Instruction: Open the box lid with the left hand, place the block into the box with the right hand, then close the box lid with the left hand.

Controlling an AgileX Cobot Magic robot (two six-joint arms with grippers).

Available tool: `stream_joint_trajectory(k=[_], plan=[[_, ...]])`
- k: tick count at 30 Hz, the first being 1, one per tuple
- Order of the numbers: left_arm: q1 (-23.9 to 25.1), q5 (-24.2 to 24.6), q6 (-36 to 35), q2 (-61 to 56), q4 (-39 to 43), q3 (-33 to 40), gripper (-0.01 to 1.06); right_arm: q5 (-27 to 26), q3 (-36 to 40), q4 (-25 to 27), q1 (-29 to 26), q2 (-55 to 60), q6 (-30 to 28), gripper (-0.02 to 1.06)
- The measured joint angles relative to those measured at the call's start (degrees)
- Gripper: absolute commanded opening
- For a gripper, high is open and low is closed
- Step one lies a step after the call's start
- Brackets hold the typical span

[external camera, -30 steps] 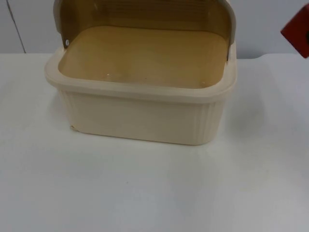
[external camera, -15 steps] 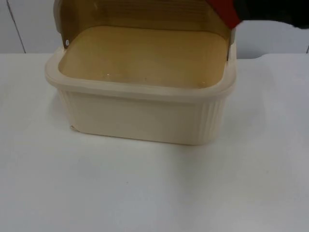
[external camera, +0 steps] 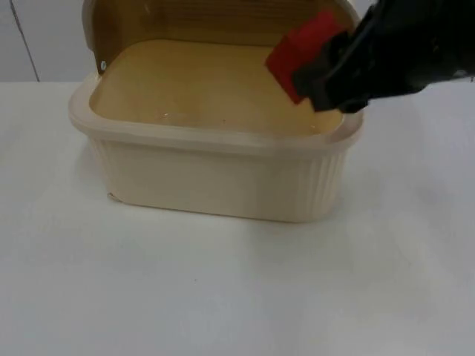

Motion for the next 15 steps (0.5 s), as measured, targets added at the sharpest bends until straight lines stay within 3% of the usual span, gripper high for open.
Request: stream_joint_trajectory(k=[6,15], plan=[[0.00,0.00,0.00,0.00,0.00,0.00,1.05,-4.84,-5.24,0.00,0.00,9.28,0.00,0.00],[0.00,0.00,0.00,0.00,0.00,0.00,1.05,-6.35,-13.84,0.80,0.00,18.72,0.00,0.00]])
